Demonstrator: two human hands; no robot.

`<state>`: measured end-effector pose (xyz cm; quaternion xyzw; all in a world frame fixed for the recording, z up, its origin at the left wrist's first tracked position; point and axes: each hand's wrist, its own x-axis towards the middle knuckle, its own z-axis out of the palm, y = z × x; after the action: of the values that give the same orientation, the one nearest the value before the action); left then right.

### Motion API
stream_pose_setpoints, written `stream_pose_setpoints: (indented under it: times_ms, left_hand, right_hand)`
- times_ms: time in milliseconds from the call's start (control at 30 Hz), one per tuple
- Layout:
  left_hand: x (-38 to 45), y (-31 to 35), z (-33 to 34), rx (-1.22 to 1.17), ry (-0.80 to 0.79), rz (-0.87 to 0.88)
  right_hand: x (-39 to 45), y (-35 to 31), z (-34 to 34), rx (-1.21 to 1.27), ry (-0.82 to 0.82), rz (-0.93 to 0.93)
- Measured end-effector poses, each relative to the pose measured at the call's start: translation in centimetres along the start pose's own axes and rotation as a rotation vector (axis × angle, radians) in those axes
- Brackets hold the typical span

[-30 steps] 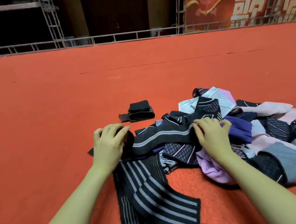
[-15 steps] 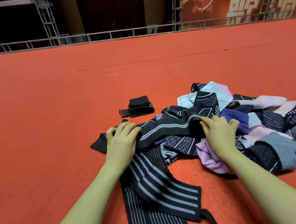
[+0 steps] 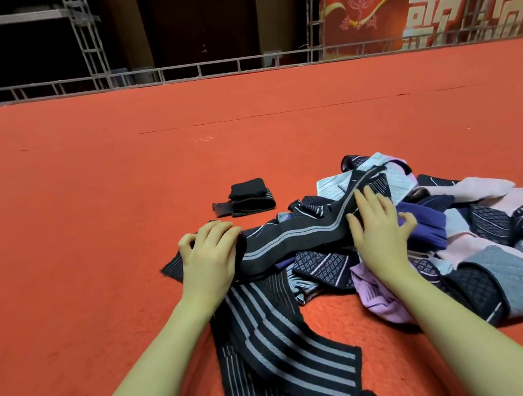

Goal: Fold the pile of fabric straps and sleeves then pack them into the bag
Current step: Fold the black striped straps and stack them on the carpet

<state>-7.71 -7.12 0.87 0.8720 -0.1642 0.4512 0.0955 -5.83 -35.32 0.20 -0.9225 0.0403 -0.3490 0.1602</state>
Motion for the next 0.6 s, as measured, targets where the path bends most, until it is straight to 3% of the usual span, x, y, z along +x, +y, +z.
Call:
stream_pose_setpoints:
  times_ms: [200, 467, 600]
  left_hand:
    - [0.5, -0.3, 0.9, -0.011, -0.011, -0.035]
    - [0.2, -1.8, 1.6, -0.025, 0.020, -0.032]
    - [-1.0, -3.7, 0.1, -0.004, -0.035, 0.021]
  right_hand:
    - [1.8, -0.6, 1.2, 0.048, -0.197, 0.102]
    - [3.1, -1.1, 3.0, 0.164, -0.066, -0.004]
    - [2.7, -1.7, 3.6, 0.255, 0.005, -0.159]
